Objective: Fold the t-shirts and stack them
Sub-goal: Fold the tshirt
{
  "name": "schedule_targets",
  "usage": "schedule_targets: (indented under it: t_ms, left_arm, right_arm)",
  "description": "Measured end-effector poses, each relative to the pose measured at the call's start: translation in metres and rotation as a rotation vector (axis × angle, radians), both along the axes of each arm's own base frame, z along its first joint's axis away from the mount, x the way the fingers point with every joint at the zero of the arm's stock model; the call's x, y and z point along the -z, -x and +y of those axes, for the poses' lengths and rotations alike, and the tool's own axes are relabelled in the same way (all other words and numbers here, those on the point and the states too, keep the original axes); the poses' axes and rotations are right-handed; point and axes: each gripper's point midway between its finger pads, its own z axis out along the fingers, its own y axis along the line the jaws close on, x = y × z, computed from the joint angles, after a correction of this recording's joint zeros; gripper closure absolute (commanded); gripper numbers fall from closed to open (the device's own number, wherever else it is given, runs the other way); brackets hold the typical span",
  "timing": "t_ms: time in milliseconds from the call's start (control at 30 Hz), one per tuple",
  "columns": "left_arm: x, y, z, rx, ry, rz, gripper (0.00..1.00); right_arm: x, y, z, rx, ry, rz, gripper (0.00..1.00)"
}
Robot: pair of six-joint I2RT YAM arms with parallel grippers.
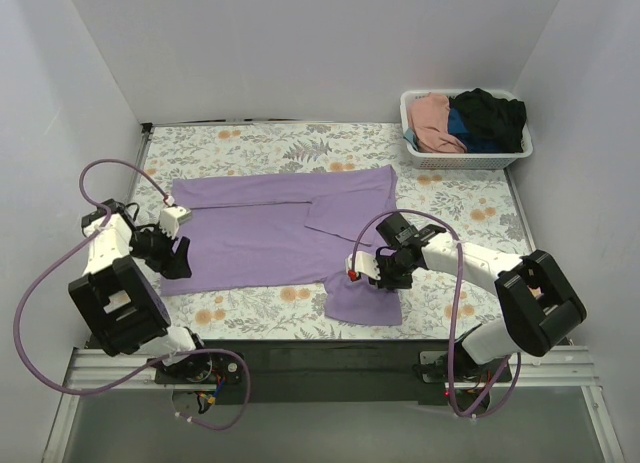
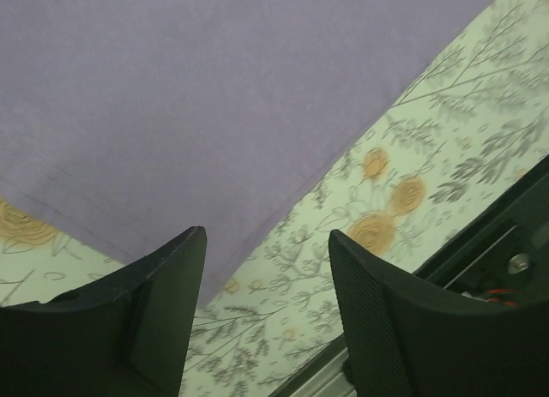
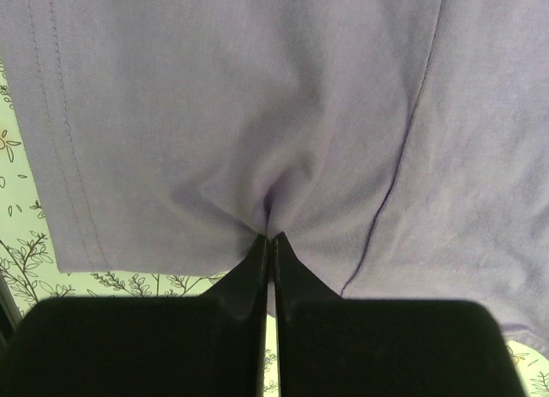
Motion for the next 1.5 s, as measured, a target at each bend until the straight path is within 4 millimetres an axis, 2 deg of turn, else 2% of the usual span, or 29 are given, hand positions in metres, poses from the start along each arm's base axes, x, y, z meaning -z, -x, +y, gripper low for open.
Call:
schedule_targets:
  t_ms: [100,267,633,767,833,933,1033,1067,1100,1267,1500]
  left_arm:
    - [0.010,0.000,0.018,0.085,-0.051,-0.020,0.48]
    - [0.019,-0.001,0.032,0.262,-0.148,-0.092,0.54]
    - [0.051,0.018,0.049,0.461,-0.242,-0.039,0.51]
    - [0.066,0.030,0.051,0.498,-0.266,-0.005,0.52]
    - [0.069,0.030,0.053,0.505,-0.283,-0.017,0.54]
    - [0.071,0.027,0.055,0.507,-0.312,-0.042,0.65]
    - [0.072,0.022,0.058,0.506,-0.338,-0.071,0.92]
    - [0.072,0.018,0.060,0.506,-0.350,-0.084,0.92]
    - [0.072,0.016,0.061,0.507,-0.359,-0.097,0.98]
    - [0.070,0.015,0.059,0.509,-0.352,-0.119,1.00]
    - [0.064,0.030,0.049,0.497,-0.276,-0.116,1.00]
  right_arm:
    - [0.000,0.000,0.000,0.003,0.000,0.000,0.99]
    - [-0.001,0.000,0.000,0.016,0.000,0.005,0.99]
    - [-0.001,0.001,0.002,0.046,0.016,0.048,0.99]
    - [-0.001,0.001,0.002,0.048,0.024,0.059,0.99]
    - [-0.001,0.001,0.003,0.048,0.026,0.064,0.99]
    - [0.000,0.001,0.003,0.048,0.028,0.067,0.99]
    - [0.000,0.001,0.002,0.048,0.028,0.067,0.99]
    - [0.000,0.001,0.002,0.048,0.028,0.067,0.99]
    - [-0.001,0.001,0.002,0.049,0.028,0.068,0.99]
    - [-0.004,0.004,0.002,0.064,0.024,0.077,0.99]
    - [-0.031,0.009,-0.001,0.103,-0.028,0.029,0.99]
